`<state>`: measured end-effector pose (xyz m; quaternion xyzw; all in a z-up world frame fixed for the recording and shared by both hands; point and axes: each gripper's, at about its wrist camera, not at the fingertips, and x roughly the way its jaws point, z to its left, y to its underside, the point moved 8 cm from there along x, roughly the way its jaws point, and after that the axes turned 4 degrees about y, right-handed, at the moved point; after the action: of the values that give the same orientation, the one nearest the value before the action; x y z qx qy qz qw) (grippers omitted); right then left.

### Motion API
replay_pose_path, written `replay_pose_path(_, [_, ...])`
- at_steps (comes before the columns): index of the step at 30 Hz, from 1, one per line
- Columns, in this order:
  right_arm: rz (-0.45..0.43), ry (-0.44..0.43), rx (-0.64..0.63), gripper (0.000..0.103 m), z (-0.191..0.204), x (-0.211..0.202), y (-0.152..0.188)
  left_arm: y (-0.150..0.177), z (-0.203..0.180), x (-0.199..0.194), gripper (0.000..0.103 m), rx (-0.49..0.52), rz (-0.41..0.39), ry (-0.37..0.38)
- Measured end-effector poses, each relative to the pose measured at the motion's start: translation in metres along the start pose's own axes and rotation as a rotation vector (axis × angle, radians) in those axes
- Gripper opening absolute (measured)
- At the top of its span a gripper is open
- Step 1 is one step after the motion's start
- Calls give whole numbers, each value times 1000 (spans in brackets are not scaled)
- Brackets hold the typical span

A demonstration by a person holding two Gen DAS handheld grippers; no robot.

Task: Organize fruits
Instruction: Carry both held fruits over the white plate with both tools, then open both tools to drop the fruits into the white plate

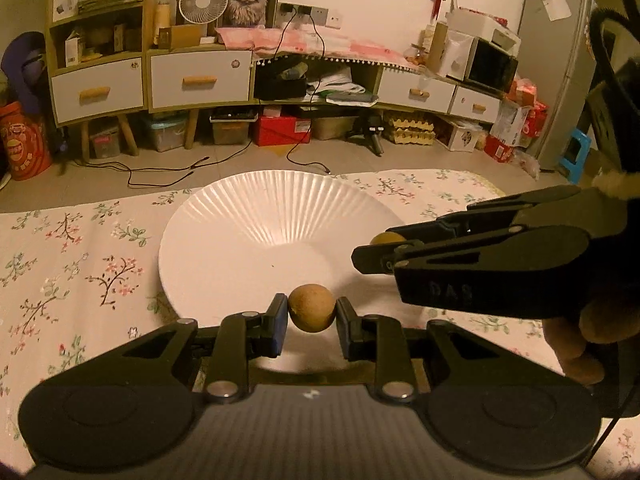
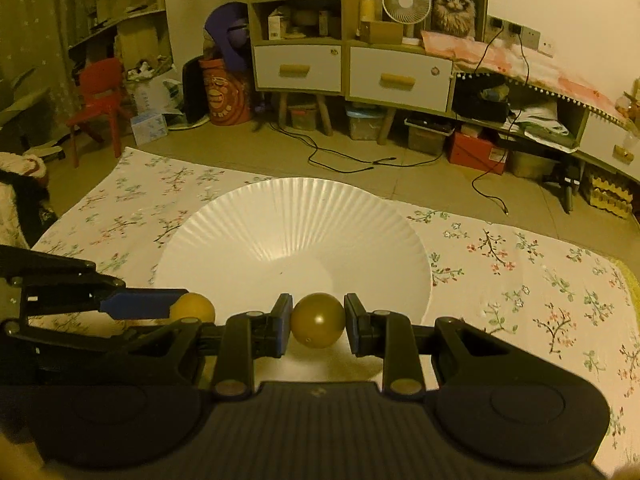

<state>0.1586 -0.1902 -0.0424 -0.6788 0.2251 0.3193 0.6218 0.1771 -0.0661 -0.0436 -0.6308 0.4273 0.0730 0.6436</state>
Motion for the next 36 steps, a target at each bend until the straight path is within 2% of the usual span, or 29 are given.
replay_pose_path(14, [74, 34, 13, 25, -6, 22, 4, 0, 7, 20, 29, 5, 69, -20])
replay_pose_path(23, [85, 39, 9, 25, -8, 24, 4, -2, 7, 22, 30, 12, 86, -22])
replay_pose_path(28, [72, 36, 22, 29, -9, 20, 1, -2, 7, 19, 36, 26, 76, -27])
replay_pose_path(30, [64, 36, 28, 35, -10, 17, 0, -2, 8, 17, 44, 24, 69, -30])
replay_pose_path(33, [49, 39, 30, 37, -11, 11, -2, -3, 8, 11, 54, 28, 60, -28])
replay_pose_path(36, [28, 37, 29, 47, -13, 1, -3, -1, 4, 4, 61, 40, 62, -23])
